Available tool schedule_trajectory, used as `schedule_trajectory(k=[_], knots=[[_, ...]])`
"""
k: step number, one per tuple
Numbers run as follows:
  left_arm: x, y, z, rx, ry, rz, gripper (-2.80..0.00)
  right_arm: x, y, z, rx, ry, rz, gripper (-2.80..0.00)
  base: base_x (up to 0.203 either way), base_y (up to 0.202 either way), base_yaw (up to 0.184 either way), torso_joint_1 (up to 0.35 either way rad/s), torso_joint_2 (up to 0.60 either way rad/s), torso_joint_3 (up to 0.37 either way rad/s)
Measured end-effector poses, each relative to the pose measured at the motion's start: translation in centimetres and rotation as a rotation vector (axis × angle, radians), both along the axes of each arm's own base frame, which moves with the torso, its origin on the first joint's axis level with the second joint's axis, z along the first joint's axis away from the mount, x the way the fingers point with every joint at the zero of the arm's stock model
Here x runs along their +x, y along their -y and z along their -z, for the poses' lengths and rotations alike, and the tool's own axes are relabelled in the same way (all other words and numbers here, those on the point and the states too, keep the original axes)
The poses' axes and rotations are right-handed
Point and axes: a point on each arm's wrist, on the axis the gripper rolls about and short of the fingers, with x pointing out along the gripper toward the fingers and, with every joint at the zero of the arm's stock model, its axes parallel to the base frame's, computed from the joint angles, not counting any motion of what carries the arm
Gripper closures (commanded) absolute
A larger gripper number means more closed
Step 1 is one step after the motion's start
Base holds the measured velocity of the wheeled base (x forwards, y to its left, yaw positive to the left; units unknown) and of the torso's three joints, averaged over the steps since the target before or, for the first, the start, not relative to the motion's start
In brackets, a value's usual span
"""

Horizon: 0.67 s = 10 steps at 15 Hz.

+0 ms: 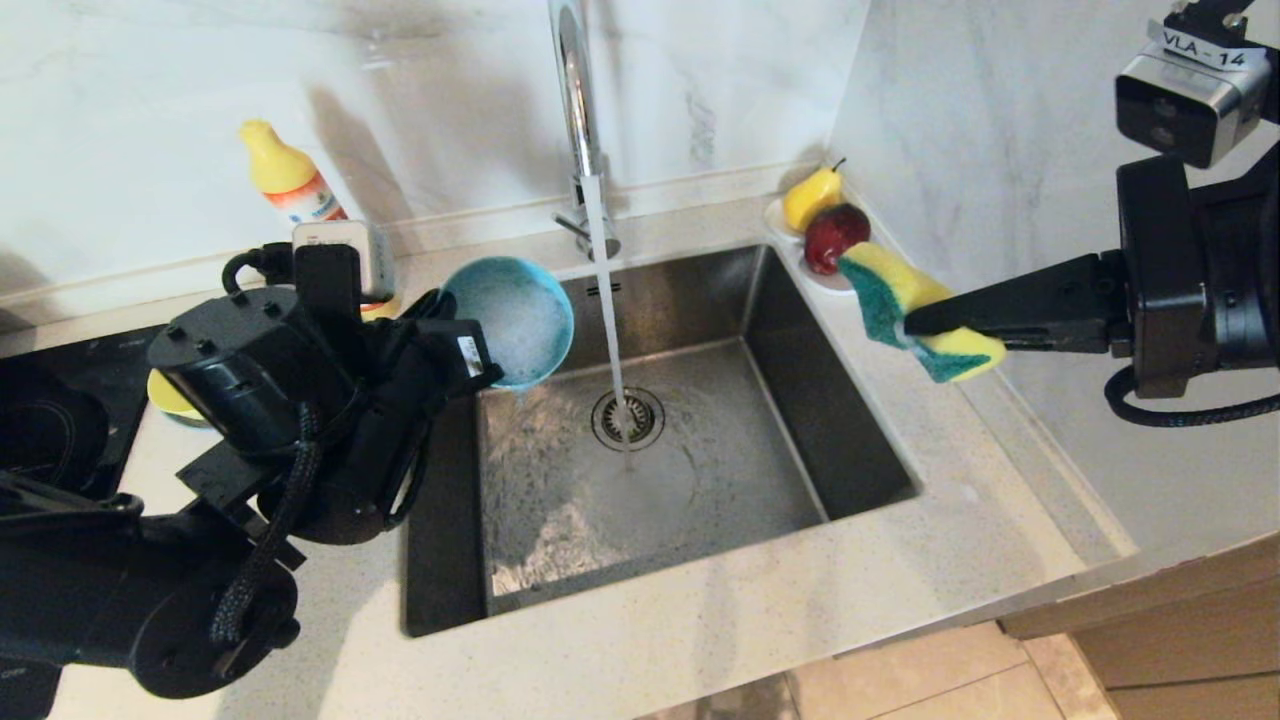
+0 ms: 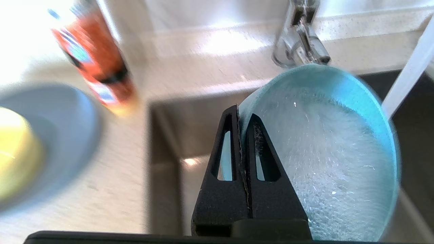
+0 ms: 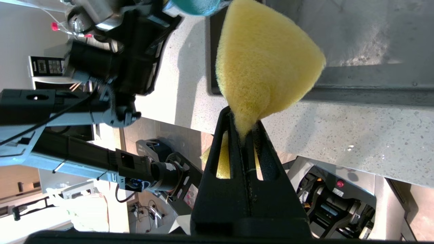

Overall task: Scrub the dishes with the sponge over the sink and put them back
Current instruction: Rinse the bowl

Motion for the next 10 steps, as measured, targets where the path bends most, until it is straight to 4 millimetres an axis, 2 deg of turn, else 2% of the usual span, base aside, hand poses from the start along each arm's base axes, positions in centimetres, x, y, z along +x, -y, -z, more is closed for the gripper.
schedule_trajectory(k=[2, 7, 10], knots=[[-1.1, -0.7, -0.5, 0.028, 0.074, -0.016, 0.00, 0.1, -0.1, 0.1, -0.002, -0.002, -0.001, 0.00, 0.000, 0.000, 0.000, 0.000, 0.00, 0.000], [-2.5, -1.5, -1.8, 0.029, 0.130, -0.007, 0.00, 0.3, -0.3, 0.3, -0.009, -0.010, -0.002, 0.00, 0.000, 0.000, 0.000, 0.000, 0.00, 0.000], [-3.6, -1.9, -3.3, 0.054, 0.219, 0.024, 0.00, 0.5, -0.4, 0.5, -0.014, -0.016, -0.003, 0.00, 0.000, 0.000, 0.000, 0.000, 0.00, 0.000]])
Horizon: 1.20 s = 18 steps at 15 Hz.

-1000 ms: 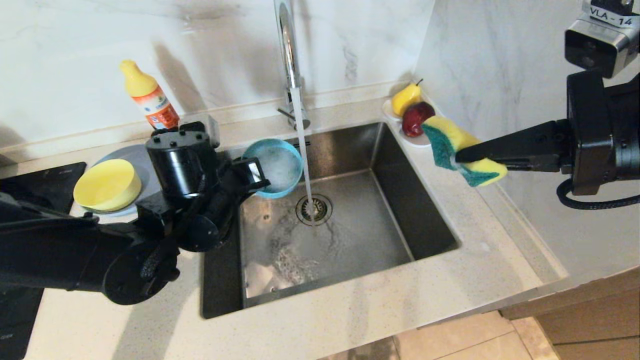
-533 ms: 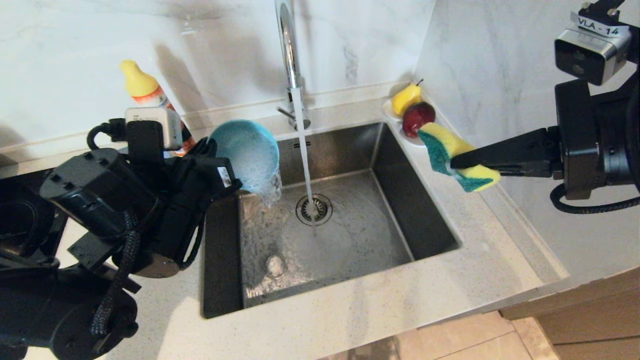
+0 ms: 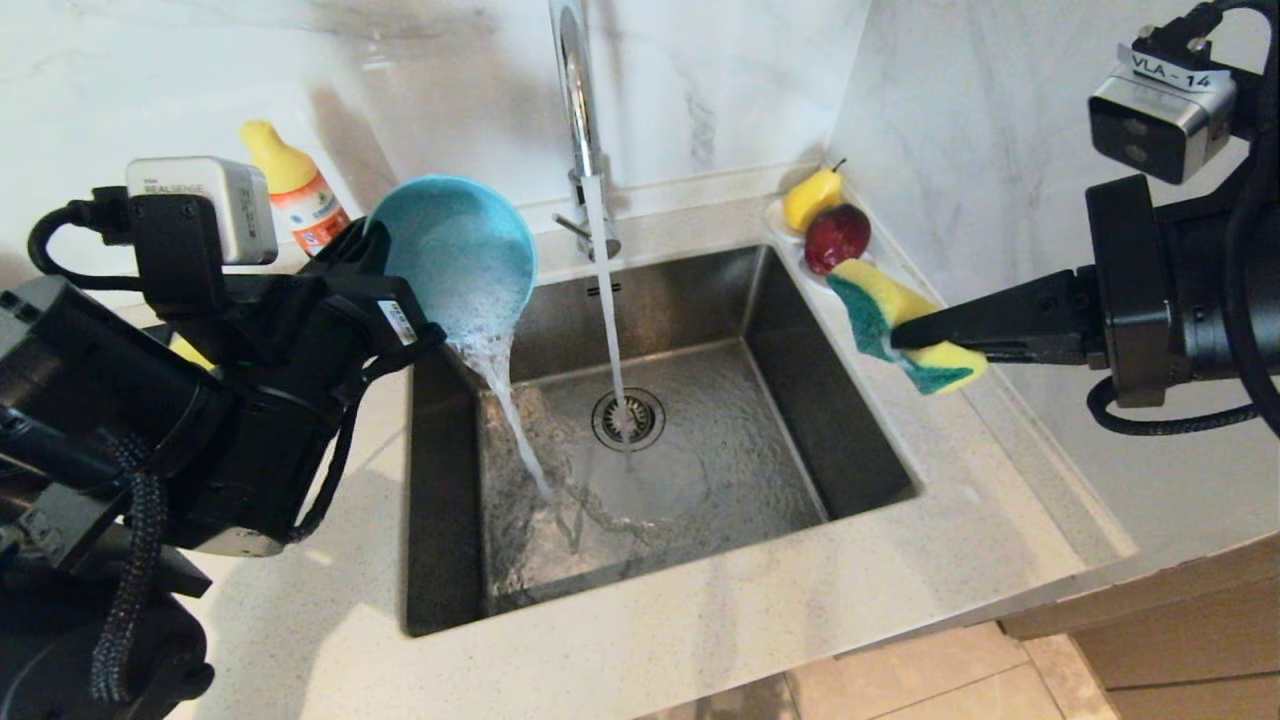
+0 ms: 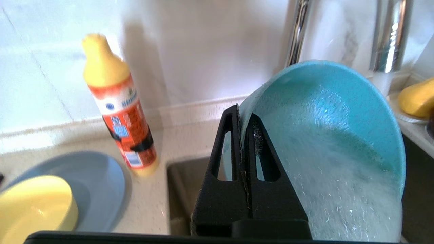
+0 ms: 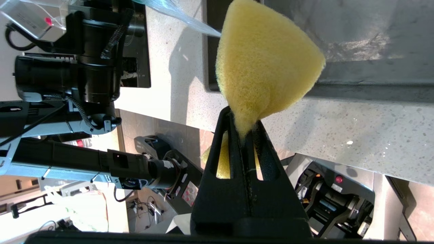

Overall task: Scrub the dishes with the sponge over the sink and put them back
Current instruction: Rinse the bowl

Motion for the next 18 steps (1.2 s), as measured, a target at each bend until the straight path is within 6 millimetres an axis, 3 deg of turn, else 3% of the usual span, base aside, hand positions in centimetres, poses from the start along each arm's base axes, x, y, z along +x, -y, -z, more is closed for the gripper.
schedule_trajectory(k=[18], knots=[[-2.6, -1.1, -3.6, 0.205, 0.213, 0.080, 0.00, 0.0, 0.0, 0.2, -0.002, 0.000, 0.004, 0.00, 0.000, 0.000, 0.000, 0.000, 0.00, 0.000]])
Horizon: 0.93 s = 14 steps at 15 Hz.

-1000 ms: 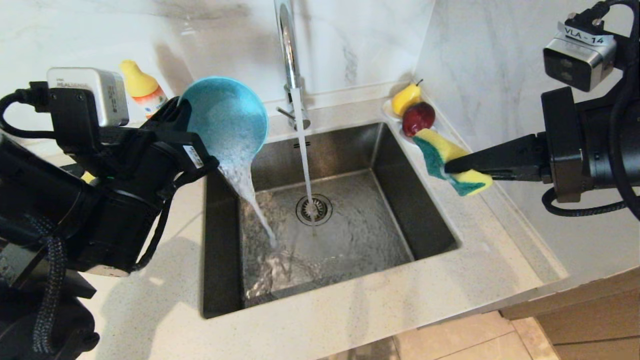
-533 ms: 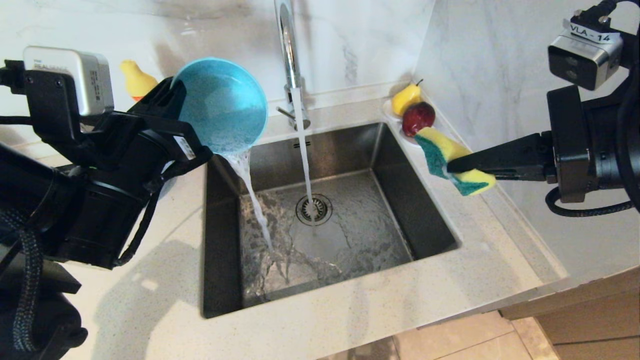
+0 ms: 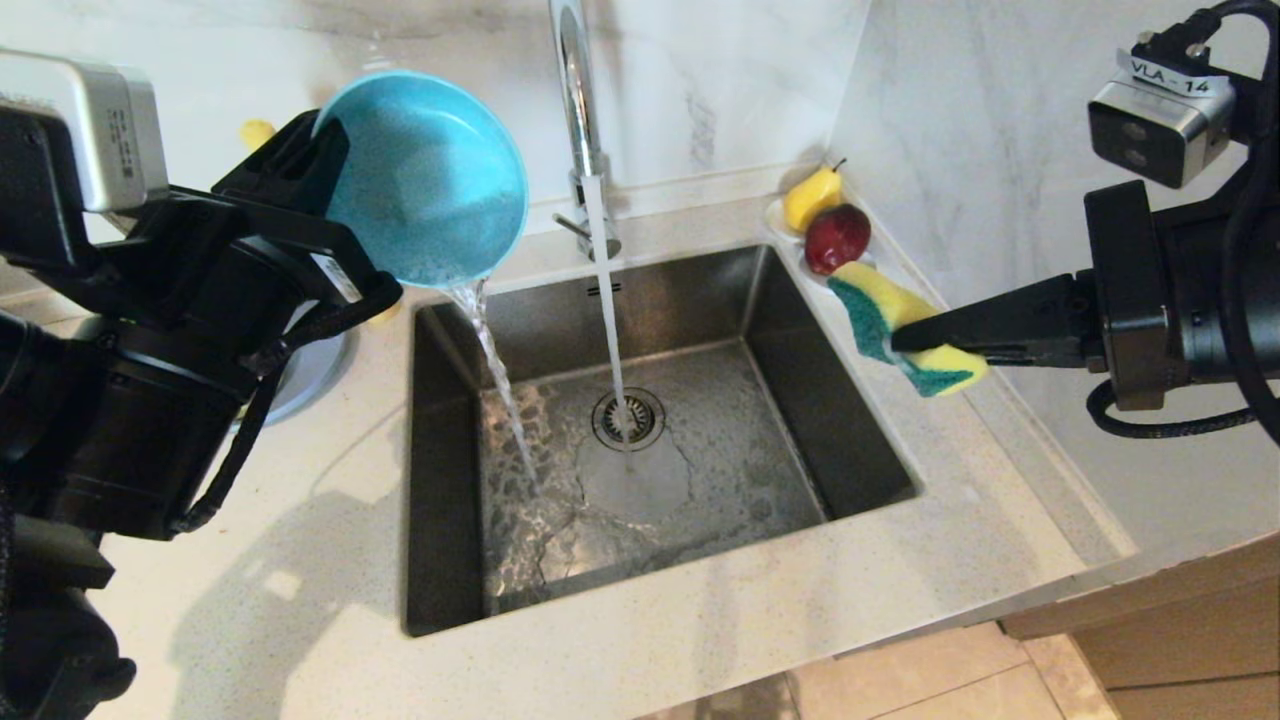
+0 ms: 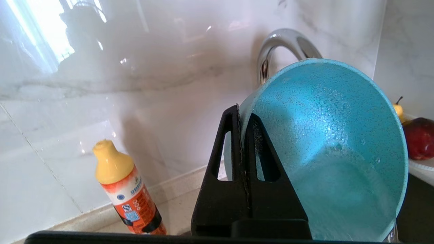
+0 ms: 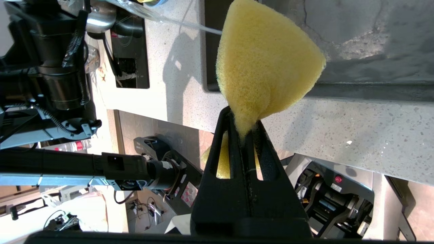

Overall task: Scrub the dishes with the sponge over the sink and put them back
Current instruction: Rinse the bowl

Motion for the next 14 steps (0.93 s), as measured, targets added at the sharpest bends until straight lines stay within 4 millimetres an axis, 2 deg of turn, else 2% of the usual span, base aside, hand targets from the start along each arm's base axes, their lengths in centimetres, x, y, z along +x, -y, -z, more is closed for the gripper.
schedule_trajectory(k=[14], knots=[[-1.02, -0.40, -0.93, 0.087, 0.073, 0.000, 0.00, 0.21, -0.15, 0.54, -0.006, -0.010, -0.001, 0.00, 0.000, 0.000, 0.000, 0.000, 0.00, 0.000]])
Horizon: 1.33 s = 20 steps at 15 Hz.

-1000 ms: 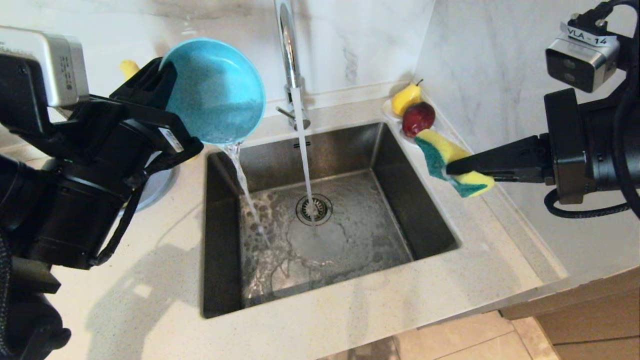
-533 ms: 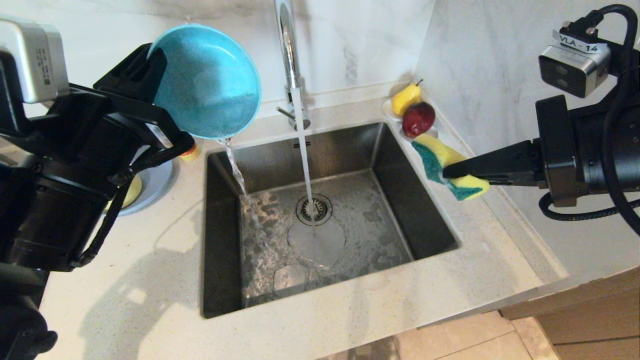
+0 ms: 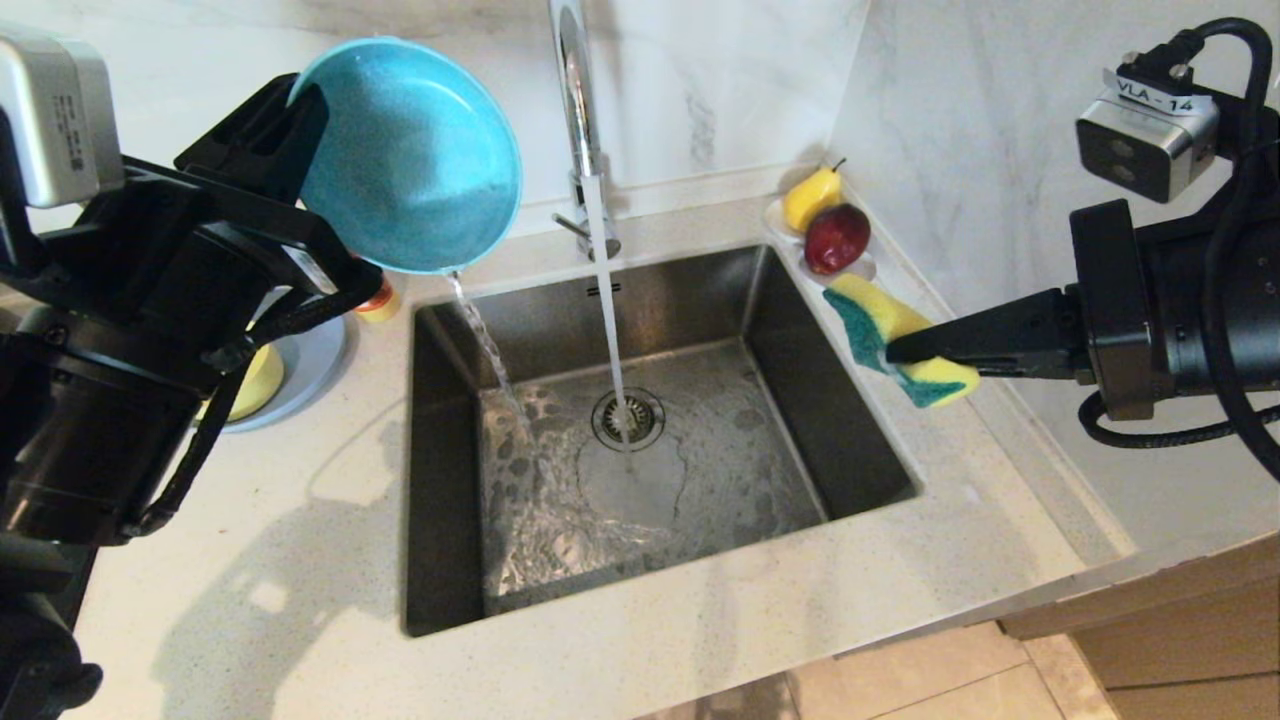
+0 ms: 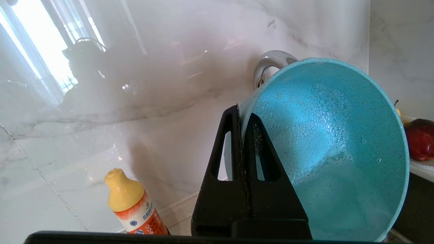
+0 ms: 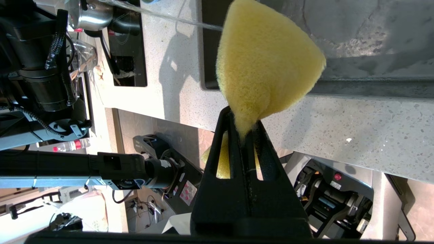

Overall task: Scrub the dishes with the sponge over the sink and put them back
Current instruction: Rinse the bowl

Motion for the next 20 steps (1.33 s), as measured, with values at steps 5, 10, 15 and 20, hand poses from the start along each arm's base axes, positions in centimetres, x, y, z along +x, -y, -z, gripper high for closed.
schedule_trajectory(k=[5, 10, 15, 20], knots=[[-0.1, -0.1, 0.1, 0.007, -0.002, -0.005, 0.00, 0.0, 0.0, 0.0, 0.000, 0.000, 0.000, 0.00, 0.000, 0.000, 0.000, 0.000, 0.00, 0.000], [-0.1, 0.0, 0.1, 0.052, 0.006, -0.030, 0.00, 0.0, 0.0, 0.0, -0.001, -0.001, 0.000, 0.00, 0.000, 0.000, 0.000, 0.000, 0.00, 0.000], [0.8, 0.3, 1.4, 0.142, -0.112, -0.043, 0.00, 0.1, -0.1, 0.3, -0.006, -0.006, 0.000, 0.00, 0.000, 0.000, 0.000, 0.000, 0.00, 0.000], [3.1, -0.9, 3.2, 0.227, -0.175, -0.159, 0.00, 0.2, -0.1, 0.6, -0.006, -0.007, 0.000, 0.00, 0.000, 0.000, 0.000, 0.000, 0.00, 0.000]])
